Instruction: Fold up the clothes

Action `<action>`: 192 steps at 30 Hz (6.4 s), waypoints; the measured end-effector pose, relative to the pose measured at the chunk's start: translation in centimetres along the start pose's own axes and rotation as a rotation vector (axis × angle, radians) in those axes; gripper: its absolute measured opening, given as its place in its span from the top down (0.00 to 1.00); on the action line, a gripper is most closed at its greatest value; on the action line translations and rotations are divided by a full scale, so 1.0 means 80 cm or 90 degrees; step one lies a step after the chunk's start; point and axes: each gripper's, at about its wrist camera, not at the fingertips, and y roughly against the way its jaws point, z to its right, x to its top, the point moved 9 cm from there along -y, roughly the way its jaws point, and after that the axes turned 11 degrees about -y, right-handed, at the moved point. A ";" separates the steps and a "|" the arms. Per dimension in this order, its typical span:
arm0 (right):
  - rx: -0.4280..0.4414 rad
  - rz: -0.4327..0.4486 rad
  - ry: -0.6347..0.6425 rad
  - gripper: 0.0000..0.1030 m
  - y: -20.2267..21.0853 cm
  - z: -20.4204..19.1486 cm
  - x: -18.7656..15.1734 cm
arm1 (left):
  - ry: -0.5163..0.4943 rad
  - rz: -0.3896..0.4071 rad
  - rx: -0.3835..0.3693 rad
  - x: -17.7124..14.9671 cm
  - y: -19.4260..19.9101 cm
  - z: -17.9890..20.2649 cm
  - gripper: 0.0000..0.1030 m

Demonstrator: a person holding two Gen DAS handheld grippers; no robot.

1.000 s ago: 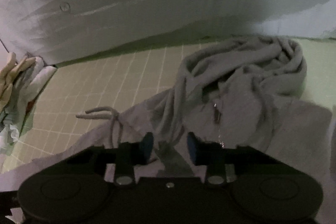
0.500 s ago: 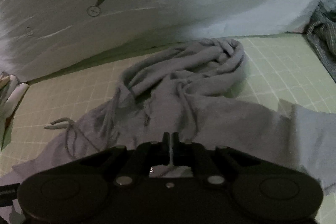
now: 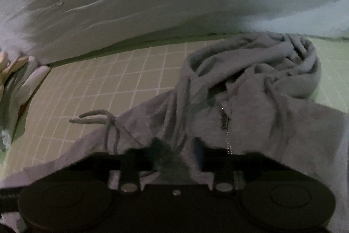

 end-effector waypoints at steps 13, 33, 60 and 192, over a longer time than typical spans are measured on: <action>-0.153 0.124 0.022 0.97 0.117 0.127 0.046 | -0.010 0.007 -0.004 0.000 -0.001 0.000 0.00; 0.000 0.020 0.074 0.66 0.036 -0.008 -0.006 | -0.012 0.007 -0.006 0.002 -0.002 0.003 0.00; -0.050 0.138 -0.143 0.23 0.132 0.208 0.078 | -0.016 0.004 -0.012 0.001 -0.003 0.003 0.00; -0.252 0.199 -0.142 0.00 0.338 0.528 -0.055 | 0.055 0.126 -0.011 -0.214 0.164 -0.090 0.00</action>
